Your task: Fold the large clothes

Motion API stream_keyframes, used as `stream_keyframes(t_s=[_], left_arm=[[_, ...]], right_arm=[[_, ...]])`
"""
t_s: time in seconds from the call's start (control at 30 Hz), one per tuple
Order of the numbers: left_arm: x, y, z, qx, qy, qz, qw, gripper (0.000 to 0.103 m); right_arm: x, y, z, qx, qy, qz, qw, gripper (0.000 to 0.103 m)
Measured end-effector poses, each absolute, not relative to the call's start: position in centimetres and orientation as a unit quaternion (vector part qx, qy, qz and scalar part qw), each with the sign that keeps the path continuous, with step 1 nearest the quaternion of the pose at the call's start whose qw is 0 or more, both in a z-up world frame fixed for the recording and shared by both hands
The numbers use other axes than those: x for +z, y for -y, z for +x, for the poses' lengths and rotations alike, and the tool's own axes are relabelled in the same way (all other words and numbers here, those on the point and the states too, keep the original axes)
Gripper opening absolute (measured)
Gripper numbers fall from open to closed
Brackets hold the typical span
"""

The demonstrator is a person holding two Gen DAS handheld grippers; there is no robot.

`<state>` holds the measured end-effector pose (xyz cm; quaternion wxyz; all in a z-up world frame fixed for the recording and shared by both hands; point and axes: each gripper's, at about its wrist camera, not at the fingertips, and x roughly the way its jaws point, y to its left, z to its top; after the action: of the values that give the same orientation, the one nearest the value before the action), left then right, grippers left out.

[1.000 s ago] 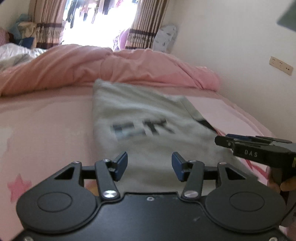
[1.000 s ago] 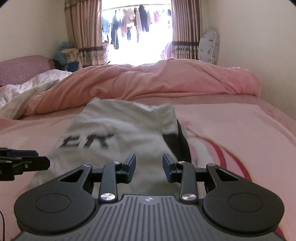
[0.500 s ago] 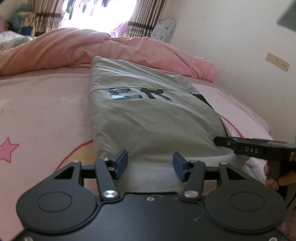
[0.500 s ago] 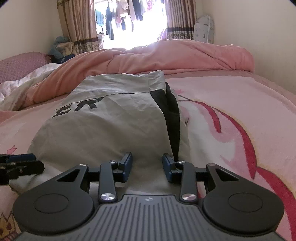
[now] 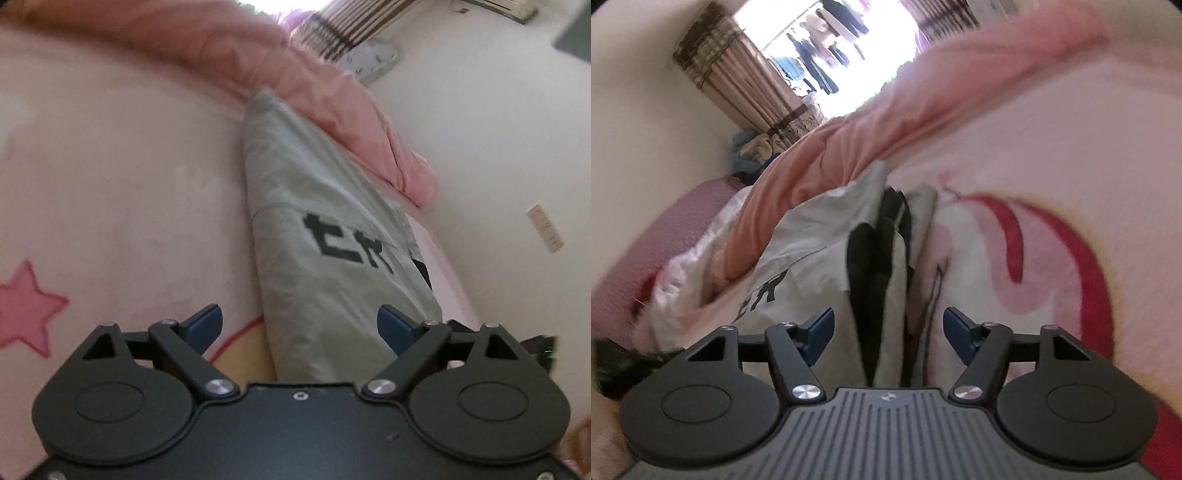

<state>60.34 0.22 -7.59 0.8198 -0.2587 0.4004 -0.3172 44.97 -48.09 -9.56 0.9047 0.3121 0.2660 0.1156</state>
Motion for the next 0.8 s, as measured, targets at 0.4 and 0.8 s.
stream_keyframes(t_s=[0.4,0.8], left_arm=[[-9.5,2.7,62.7,-0.377,-0.372,-0.274,0.803,0.096],[-9.5,5.2,65.8,-0.404,-0.371,-0.254,0.797,0.099]], right_arm=[[-10.6,46.3,48.5,0.193,-0.257,0.332,0.887,0.080],[-10.8,46.7,50.6,0.233,-0.245,0.363,0.868,0.087]])
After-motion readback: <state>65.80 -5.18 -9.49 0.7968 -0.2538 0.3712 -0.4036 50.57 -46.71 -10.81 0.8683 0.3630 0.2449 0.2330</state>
